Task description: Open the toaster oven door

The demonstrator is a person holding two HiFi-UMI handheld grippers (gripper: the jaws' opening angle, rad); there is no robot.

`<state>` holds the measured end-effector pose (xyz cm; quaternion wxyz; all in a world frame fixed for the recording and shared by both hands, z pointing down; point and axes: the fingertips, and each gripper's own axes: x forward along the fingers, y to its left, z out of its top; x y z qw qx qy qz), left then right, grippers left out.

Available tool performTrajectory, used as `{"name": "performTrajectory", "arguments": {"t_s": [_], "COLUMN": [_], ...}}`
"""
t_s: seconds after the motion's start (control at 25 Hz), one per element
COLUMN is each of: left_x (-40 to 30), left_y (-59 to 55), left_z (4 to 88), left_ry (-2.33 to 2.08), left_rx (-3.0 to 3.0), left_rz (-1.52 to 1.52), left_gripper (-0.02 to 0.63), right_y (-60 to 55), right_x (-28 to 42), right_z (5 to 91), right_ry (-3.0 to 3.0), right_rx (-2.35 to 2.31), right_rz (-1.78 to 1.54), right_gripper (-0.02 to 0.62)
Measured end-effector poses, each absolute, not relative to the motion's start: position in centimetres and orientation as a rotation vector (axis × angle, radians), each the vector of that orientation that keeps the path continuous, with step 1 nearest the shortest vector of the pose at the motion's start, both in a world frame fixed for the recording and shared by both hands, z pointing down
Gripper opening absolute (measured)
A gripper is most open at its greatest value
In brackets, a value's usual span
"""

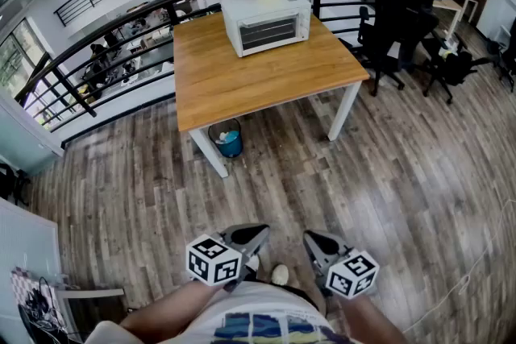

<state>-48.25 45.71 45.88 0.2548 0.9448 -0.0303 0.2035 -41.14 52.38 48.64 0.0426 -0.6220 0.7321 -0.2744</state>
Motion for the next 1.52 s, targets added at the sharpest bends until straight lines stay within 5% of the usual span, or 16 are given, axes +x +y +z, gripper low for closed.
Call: {"name": "performTrajectory", "arguments": {"t_s": [0.48,0.92,1.52], "left_x": [-42.5,-37.4,-25.3], "left_y": [40.7,22.2,3.0], "left_z": [45.3,45.8,46.4], "left_ry": [-0.027,-0.02,0.009], "left_rx": [2.548,2.577,2.635], "left_rz": [0.471,0.396,0.372], "left_gripper": [0.002,0.005,0.026], "right_y": [45.7,29.0,12.9], "right_x": [-36.4,-31.2,-21.9], "right_z": [48.4,49.4,48.0], "right_ry": [2.168,2.0,2.069], "right_rx": [-1.848,-1.806,-1.876], "right_rz": [-0.967,-1.173,-1.211], "right_gripper": [-0.003,0.041,0.002]}}
